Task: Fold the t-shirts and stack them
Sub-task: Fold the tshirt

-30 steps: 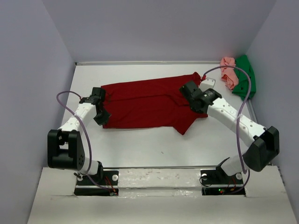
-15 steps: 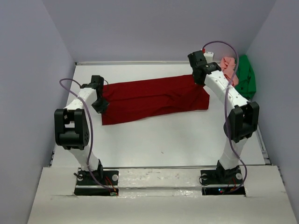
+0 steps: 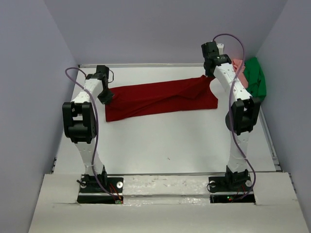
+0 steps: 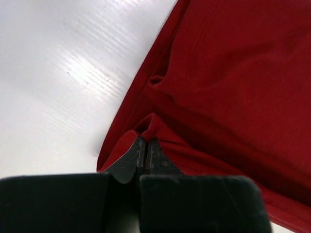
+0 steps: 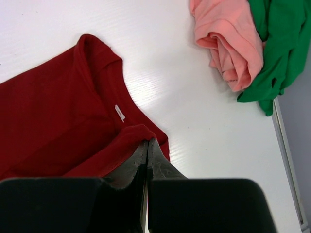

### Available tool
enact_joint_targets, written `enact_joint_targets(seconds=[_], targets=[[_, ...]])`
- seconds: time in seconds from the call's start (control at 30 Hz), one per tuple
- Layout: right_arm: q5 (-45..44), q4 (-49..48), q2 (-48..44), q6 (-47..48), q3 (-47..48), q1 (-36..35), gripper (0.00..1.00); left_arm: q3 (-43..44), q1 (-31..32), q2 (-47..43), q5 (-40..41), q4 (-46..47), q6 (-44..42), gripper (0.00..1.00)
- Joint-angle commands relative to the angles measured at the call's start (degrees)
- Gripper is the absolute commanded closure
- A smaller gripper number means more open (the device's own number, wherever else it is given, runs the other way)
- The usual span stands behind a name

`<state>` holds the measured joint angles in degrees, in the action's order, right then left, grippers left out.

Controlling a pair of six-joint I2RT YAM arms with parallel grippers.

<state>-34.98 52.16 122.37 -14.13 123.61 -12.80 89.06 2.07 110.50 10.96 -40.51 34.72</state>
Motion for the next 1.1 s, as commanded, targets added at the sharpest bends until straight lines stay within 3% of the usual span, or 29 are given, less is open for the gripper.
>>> enact_joint_targets(seconds=[0.0,0.3,0.83,1.07], targets=[[1.66,-0.04,3.39,3.67,5.40,0.58,1.00,4.45,-0.57,2.61,0.29,-2.47,-1.85,1.00],[7.20,-0.83,10.69,6.92,10.95,1.11,1.00,10.78,-0.57,6.57,0.99,-3.70,-1.15,1.00],[17.66,-4.61,16.59,11.32,14.90,3.21,1.00,12.11,-0.66,9.82,2.57,-3.96,-0.80,1.00],[20.56,-5.75,17.91,12.55,15.08,3.74,1.00,12.72,-0.66,10.09,4.16,-3.26,-0.18,0.91]])
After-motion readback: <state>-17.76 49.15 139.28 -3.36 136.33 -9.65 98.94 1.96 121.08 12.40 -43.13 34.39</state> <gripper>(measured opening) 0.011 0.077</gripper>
